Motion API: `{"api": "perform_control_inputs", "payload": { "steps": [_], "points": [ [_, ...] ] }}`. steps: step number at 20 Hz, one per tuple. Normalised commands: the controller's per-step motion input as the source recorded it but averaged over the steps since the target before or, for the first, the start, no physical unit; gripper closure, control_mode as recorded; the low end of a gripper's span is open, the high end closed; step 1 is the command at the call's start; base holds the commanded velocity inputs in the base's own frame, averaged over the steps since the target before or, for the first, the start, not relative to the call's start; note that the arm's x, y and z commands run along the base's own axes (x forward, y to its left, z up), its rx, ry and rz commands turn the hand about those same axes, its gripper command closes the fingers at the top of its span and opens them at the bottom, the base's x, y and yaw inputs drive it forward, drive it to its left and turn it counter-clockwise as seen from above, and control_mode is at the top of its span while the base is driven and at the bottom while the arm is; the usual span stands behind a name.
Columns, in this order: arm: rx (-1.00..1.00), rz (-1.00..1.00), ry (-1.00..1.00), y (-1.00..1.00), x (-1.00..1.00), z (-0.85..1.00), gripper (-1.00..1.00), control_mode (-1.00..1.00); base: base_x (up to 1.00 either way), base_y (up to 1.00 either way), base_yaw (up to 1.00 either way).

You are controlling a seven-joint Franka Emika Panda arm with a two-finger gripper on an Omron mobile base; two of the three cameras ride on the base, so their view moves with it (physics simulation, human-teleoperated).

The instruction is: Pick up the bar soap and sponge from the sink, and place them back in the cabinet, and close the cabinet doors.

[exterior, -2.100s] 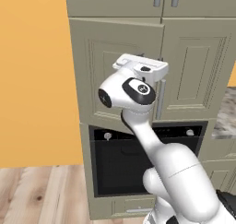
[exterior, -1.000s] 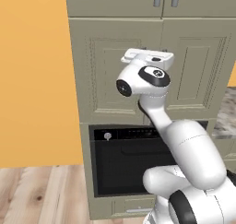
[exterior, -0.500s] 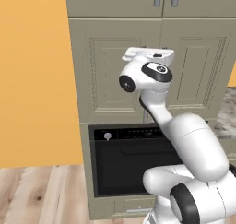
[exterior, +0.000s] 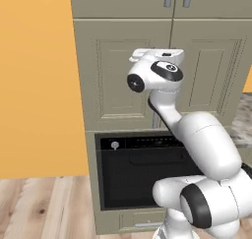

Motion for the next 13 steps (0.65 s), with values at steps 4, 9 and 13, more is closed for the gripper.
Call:
{"api": "perform_control_inputs", "payload": {
  "steps": [4,9,13],
  "points": [
    [0.00,0.01,0.03,0.00,0.23,0.00,-1.00,-1.00,0.00,0.00,0.00],
    [0.00,0.01,0.04,-0.01,0.23,0.00,-1.00,-1.00,0.00,0.00,0.00],
    [0.00,0.02,0.03,-0.04,0.26,0.00,-1.00,-1.00,0.00,0.00,0.00]
  ]
}}
